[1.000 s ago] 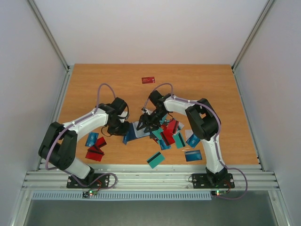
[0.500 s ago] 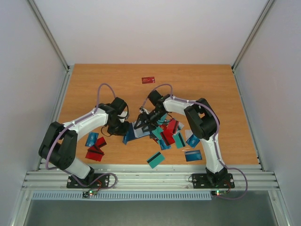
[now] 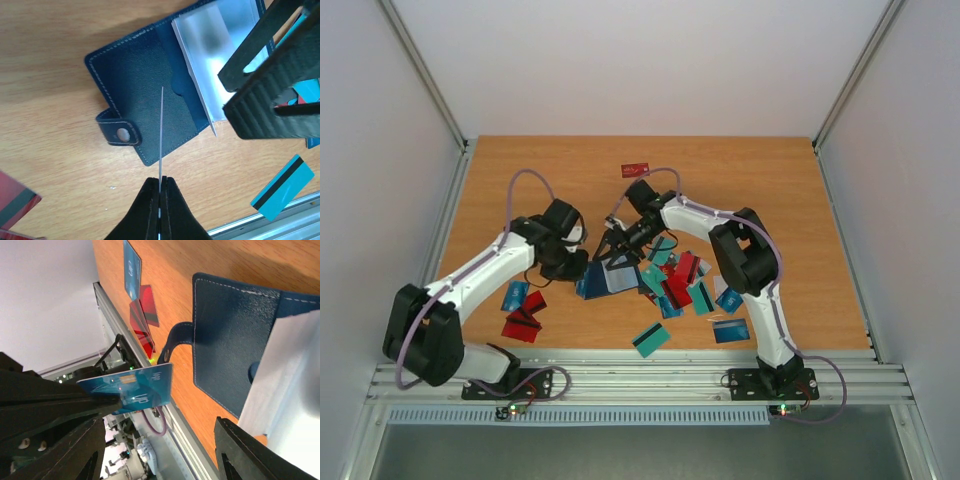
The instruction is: Put the credit cards into the card holder
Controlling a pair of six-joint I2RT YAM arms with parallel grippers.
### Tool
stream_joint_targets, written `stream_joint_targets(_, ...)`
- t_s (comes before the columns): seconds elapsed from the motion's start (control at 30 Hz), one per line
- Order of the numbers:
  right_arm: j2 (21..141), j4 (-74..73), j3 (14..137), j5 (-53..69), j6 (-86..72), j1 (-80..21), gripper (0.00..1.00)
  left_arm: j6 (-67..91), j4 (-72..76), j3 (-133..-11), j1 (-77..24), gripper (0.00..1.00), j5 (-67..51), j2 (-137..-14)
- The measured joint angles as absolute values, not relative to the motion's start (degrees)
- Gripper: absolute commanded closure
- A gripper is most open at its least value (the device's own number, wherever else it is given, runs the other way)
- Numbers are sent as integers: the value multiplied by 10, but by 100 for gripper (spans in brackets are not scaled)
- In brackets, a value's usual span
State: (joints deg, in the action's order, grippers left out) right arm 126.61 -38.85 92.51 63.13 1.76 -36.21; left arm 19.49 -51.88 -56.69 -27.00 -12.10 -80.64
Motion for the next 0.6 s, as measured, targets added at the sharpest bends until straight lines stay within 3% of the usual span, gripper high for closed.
stream_joint_targets(0.3,1318,-412,984,634,15,-380,40,206,-529,-566,-221,100,-134,-753)
stream_joint_targets(0.6,1270,-469,969,561,46,-362,39,200,-526,-531,-212,100,-144,-771)
